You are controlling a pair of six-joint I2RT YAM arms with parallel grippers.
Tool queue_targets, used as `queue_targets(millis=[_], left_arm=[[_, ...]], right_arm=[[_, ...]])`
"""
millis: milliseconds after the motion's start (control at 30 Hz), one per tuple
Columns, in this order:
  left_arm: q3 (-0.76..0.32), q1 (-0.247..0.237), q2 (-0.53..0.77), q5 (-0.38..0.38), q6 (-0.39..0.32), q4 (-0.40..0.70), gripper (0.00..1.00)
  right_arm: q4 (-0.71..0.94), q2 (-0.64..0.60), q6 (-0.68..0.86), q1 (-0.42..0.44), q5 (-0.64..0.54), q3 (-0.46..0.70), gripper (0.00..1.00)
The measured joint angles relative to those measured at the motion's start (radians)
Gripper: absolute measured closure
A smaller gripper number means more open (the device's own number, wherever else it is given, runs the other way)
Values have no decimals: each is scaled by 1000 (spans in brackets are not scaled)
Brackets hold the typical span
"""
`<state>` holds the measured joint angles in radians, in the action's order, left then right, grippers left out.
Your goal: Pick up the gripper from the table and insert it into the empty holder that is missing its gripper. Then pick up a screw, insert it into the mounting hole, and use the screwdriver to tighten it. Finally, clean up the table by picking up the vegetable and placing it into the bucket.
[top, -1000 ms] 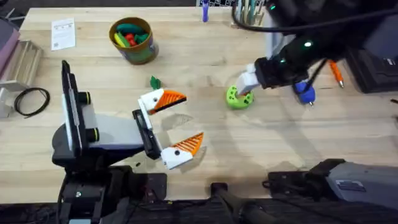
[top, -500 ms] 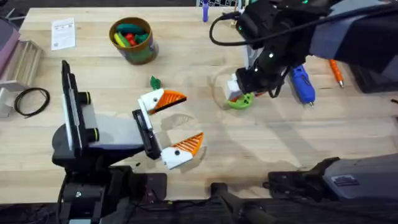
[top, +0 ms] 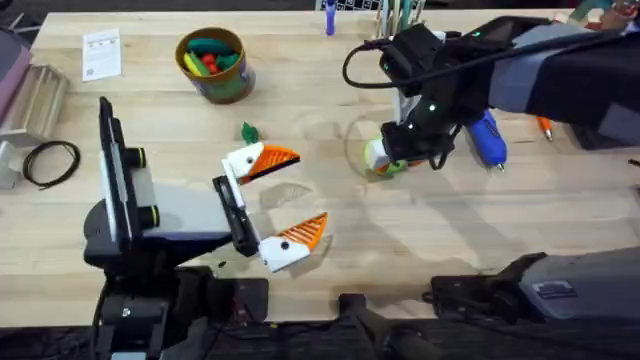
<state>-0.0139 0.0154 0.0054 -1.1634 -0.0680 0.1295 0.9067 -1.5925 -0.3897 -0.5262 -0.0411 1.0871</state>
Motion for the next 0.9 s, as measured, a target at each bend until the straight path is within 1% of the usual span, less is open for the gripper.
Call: queue_targets(millis=[167,367,900], left_arm=[[0,0,0,0,0,0,15],[0,0,0,0,0,0,15],[0,0,0,0,0,0,15]], right_arm=[[-43,0,0,0,0,-5,531],[-47,0,-4,0,-20,-6,585],[-47,-6,-8,-13,-49,-10,650]])
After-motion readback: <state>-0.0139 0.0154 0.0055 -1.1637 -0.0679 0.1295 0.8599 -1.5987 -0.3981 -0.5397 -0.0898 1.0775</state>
